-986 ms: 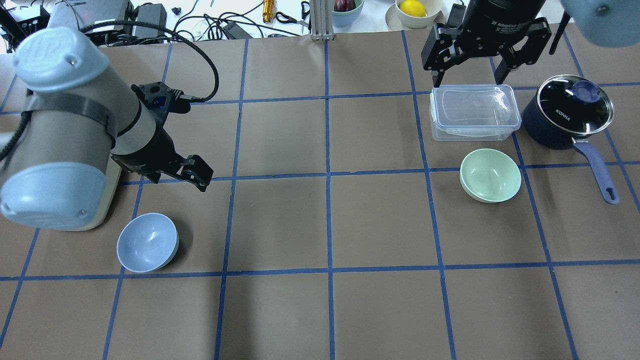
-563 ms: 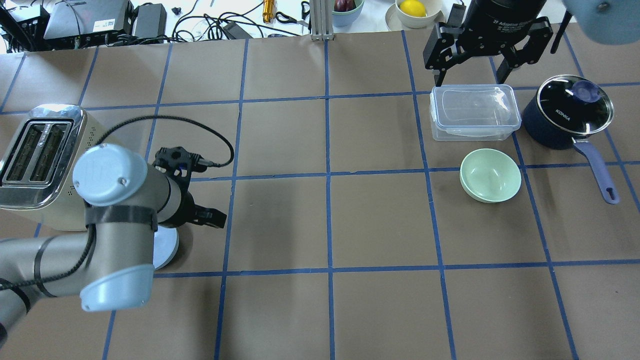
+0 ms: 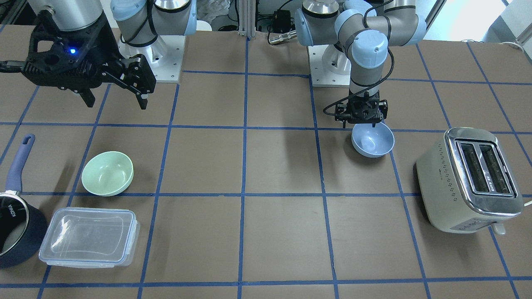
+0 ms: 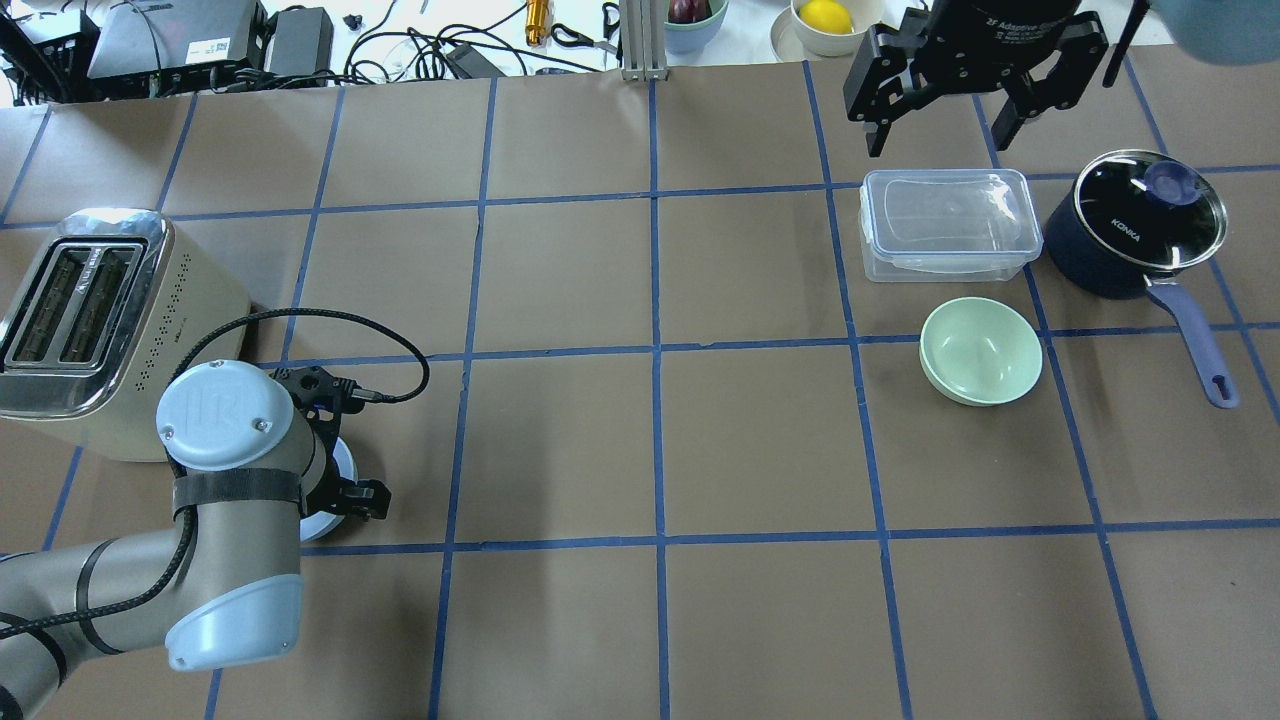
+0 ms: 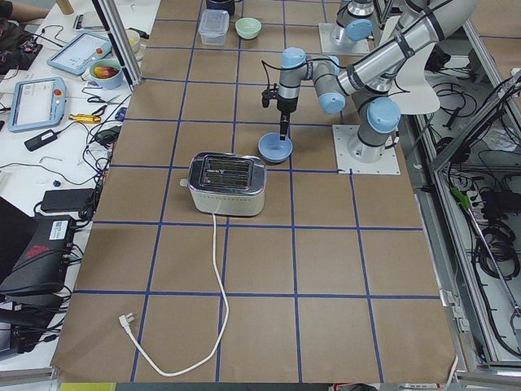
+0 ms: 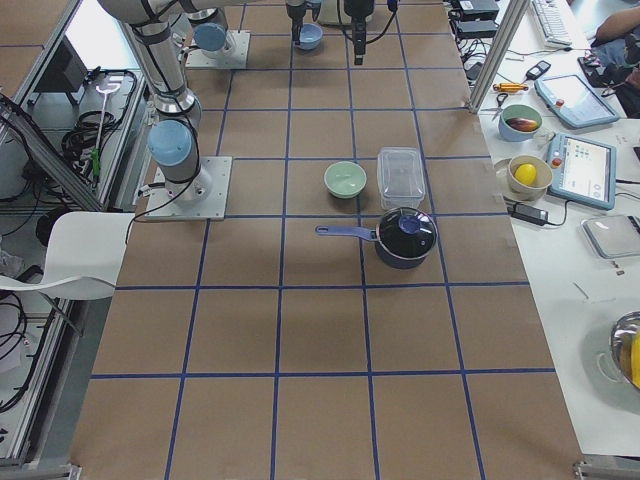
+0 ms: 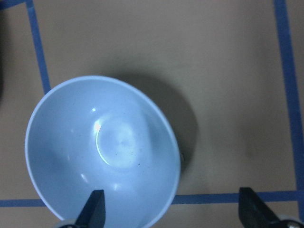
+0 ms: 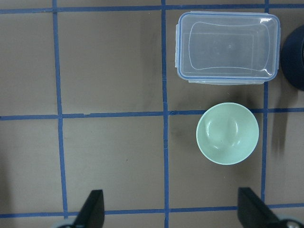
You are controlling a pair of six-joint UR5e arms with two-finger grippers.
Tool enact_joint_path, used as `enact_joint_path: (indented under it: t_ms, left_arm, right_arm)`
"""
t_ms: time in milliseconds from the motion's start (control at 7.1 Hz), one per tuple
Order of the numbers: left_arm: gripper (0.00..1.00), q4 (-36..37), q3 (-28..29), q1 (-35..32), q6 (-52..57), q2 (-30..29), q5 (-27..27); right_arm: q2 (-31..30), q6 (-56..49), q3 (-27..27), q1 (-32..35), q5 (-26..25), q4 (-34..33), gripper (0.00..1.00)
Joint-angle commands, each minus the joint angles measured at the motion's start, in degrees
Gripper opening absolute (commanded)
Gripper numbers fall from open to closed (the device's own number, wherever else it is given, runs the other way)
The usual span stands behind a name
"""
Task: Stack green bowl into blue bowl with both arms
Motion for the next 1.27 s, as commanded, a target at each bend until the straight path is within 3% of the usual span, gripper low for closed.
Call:
enact_joint_path:
  t_ms: [0,141,282,423,563,704,1127]
  left_arm:
    - [0.7,-0.1,0.3,0.9,1.8,-1.3,-3.5]
    - [0.7,0.0,0.5,0.9,2.4,-1.6,-6.5]
    - [0.5,0.0,0.3,0.9,3.9,-1.7,-6.5]
    - [0.5,0.0,0.4,0.9,4.0,-1.9,-6.6]
    - [0.36,0.2,0.1,0.9,4.4,-2.6,-6.4]
    - [0.0,0.3,0.3,0.9,4.4,-3.1,-6.3]
    - [0.0,2.1,3.2,0.0,2.3,-3.1,-6.5]
  right_arm:
    - [0.4,0.4,0.6,0.1,0.5,-0.1,0.96]
    - [0.4,-0.1,2.0,0.1,0.5,-0.2,0.96]
    - [0.5,-3.8,4.5,-0.8,0.1,-0.5,0.99]
    - [0.5,-6.5,7.3,-1.6,-0.4,-0.6,1.0]
    - [0.4,-7.1,9.7,-6.2,0.3,-0.5,1.0]
    - [0.3,-7.9,13.6,-11.3,0.5,-0.8,1.0]
    - [0.6,-19.6,29.3,-19.3,0.3,-21.5,1.0]
